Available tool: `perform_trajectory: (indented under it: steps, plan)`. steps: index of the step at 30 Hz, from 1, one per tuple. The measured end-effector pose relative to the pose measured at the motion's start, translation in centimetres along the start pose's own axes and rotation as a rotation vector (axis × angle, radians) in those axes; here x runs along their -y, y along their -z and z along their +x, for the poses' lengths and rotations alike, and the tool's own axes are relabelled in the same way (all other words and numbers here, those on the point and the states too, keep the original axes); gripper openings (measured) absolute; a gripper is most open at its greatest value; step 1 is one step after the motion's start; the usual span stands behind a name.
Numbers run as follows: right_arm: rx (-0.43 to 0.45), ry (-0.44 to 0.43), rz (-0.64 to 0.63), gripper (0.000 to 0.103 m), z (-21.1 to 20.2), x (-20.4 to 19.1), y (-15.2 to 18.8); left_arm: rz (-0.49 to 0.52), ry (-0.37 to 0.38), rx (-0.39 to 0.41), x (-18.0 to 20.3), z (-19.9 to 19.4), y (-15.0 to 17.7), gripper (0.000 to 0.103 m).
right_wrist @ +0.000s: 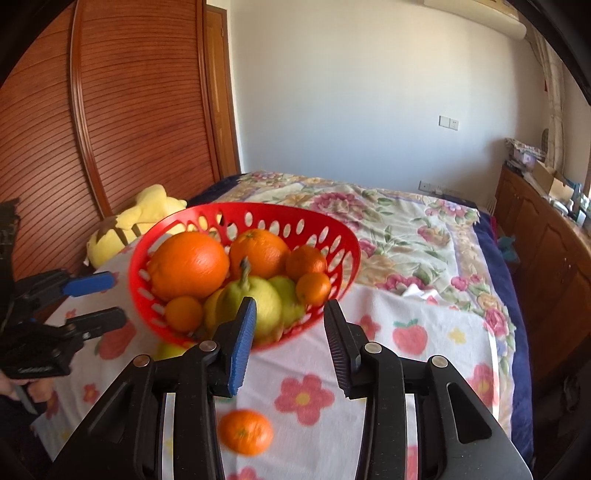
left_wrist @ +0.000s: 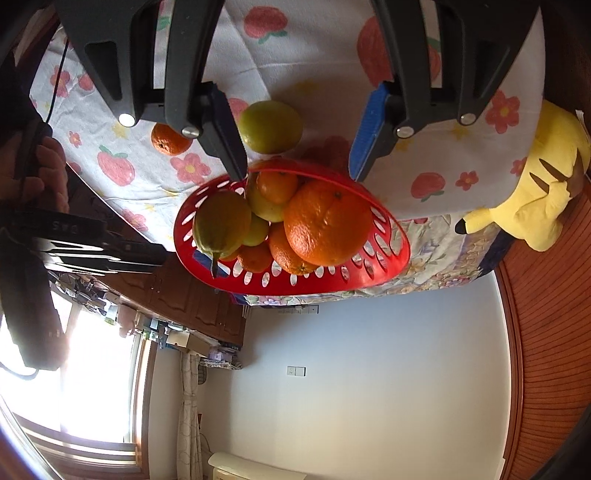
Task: Organize fruits
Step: 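Open the right gripper to drop the mandarin into the basket, then withdraw both open grippers from the basket back over the table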
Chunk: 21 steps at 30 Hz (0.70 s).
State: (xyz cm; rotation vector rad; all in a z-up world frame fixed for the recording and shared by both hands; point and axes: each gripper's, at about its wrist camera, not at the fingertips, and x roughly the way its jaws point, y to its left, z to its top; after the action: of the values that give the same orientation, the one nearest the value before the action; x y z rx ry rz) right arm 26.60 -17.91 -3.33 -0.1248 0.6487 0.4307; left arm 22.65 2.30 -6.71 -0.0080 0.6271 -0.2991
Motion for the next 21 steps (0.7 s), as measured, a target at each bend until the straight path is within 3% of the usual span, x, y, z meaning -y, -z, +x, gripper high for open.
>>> perform_trajectory:
  steps: [8,21]
  plan:
    - [-0.019,0.001,0.019,0.040,-1.9,-0.7,2.7,-0.003,-0.011,-0.015,0.2,0.6,1.8,0.058]
    - [-0.096,-0.019,0.057,0.043,-0.3,-1.7,6.0,-0.004,-0.035,-0.021,-0.5,2.0,3.3,0.058]
